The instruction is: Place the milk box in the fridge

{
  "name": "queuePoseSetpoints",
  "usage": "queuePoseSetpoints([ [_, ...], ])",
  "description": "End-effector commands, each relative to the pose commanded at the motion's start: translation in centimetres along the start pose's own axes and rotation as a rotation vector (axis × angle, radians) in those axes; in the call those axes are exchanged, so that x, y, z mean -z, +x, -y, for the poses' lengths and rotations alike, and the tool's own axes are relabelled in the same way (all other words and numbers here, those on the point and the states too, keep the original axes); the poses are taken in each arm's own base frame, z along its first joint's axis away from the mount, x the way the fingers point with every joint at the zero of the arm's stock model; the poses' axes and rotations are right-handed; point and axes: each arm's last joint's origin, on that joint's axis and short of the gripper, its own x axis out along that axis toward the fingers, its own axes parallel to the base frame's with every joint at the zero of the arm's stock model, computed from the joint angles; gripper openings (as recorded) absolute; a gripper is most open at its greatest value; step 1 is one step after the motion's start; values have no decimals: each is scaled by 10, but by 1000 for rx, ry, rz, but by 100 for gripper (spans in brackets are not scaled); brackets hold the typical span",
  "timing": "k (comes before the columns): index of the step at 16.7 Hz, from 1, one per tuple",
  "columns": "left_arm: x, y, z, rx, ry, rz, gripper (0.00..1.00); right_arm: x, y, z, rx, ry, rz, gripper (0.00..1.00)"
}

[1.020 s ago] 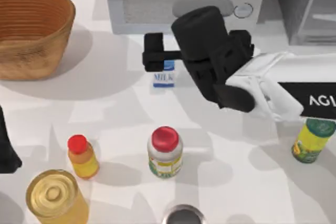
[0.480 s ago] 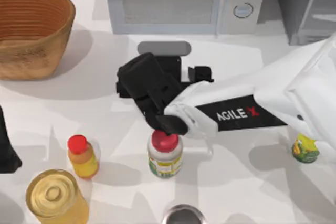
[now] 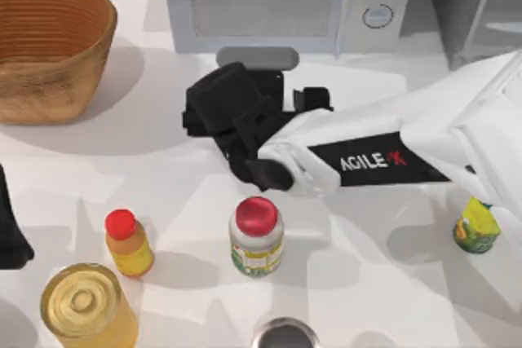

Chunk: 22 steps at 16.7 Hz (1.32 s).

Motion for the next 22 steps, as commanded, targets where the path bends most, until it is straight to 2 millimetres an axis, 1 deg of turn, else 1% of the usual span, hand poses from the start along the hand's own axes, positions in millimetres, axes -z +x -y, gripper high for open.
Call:
queuePoseSetpoints([
  [3,0,0,0,0,0,0,100,-10,21,6,1,-6,4,100],
  [6,0,0,0,0,0,0,100,-6,38,7,1,-2,8,100],
  [8,0,0,0,0,0,0,100,5,40,2,2,-2,2,100],
  [10,0,0,0,0,0,0,100,14,36,-5,1,-5,4,100],
  [14,0,0,0,0,0,0,100,15,36,-6,1,-5,6,100],
  [22,0,0,0,0,0,0,100,15,36,-6,1,-5,6,40],
])
